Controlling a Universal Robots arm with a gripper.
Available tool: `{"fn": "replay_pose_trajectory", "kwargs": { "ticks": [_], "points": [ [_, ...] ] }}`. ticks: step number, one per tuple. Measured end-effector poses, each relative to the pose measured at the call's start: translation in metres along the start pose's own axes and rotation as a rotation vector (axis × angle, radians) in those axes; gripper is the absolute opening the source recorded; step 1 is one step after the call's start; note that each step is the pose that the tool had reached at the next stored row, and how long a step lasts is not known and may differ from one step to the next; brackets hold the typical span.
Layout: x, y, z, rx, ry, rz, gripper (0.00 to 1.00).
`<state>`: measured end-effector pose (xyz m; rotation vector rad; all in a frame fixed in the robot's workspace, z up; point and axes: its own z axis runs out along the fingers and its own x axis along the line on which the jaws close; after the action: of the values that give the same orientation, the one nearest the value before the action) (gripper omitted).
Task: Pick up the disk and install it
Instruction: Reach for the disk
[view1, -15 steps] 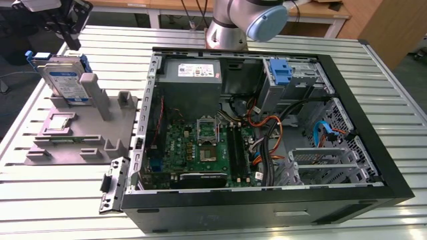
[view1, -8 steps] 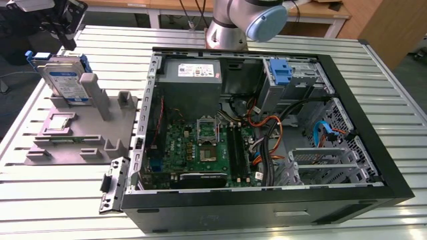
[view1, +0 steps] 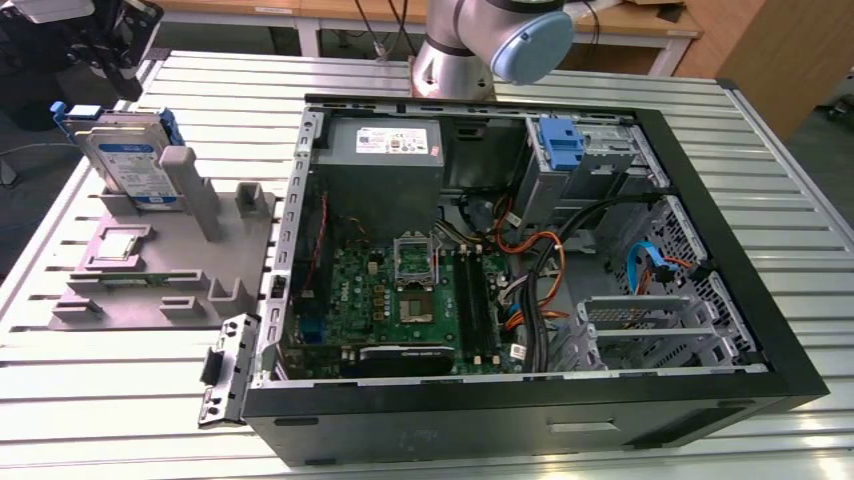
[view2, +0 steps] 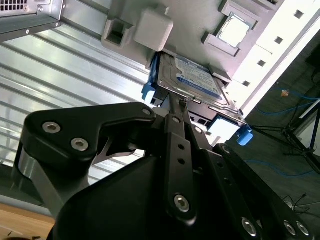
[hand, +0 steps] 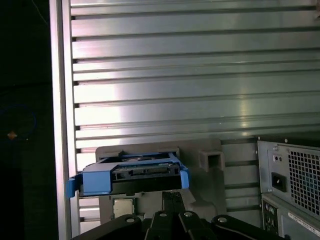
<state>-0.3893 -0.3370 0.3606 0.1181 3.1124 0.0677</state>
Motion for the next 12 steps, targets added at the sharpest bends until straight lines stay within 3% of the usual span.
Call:
{"fn": "replay_pose_trajectory", "kwargs": {
  "ticks": [12],
  "points": [
    [0.0154, 0.0003, 0.0016, 0.0, 0.0, 0.0, 0.1]
  ]
}}
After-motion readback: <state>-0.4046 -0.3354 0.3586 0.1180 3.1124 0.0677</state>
